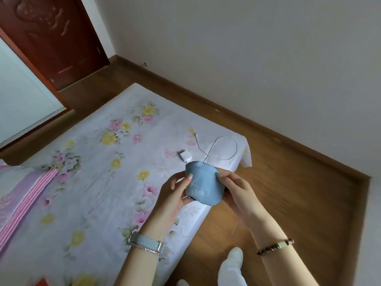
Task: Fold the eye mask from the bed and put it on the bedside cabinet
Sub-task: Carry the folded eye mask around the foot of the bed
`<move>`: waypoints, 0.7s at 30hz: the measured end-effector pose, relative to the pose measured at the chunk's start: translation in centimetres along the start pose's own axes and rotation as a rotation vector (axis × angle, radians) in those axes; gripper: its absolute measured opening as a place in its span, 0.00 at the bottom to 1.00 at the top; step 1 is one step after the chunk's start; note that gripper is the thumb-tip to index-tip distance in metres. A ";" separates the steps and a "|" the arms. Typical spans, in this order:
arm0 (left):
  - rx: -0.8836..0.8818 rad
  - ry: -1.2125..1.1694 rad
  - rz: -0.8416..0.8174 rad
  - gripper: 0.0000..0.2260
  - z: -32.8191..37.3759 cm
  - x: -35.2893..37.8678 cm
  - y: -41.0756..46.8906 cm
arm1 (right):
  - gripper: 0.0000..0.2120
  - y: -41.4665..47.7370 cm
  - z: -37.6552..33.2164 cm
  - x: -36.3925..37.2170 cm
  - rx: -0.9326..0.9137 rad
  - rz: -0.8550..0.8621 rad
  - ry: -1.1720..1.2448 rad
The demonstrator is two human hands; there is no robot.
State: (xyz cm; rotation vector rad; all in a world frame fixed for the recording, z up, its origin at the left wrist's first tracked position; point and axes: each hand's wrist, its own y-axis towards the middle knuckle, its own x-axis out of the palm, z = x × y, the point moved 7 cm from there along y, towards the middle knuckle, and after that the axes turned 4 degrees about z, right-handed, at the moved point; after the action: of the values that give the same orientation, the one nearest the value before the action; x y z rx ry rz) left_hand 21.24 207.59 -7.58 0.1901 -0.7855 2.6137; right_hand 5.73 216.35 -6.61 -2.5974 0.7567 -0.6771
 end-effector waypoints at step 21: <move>-0.117 0.089 -0.348 0.22 -3.1 30.7 9.8 | 0.10 4.3 -13.4 -26.1 -0.089 0.338 0.065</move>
State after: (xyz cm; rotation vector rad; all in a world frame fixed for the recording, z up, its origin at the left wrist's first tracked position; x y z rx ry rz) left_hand -10.81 212.30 -7.63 0.1598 -0.7930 2.2280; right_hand -22.52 225.27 -6.54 -2.4454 1.2360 -0.6375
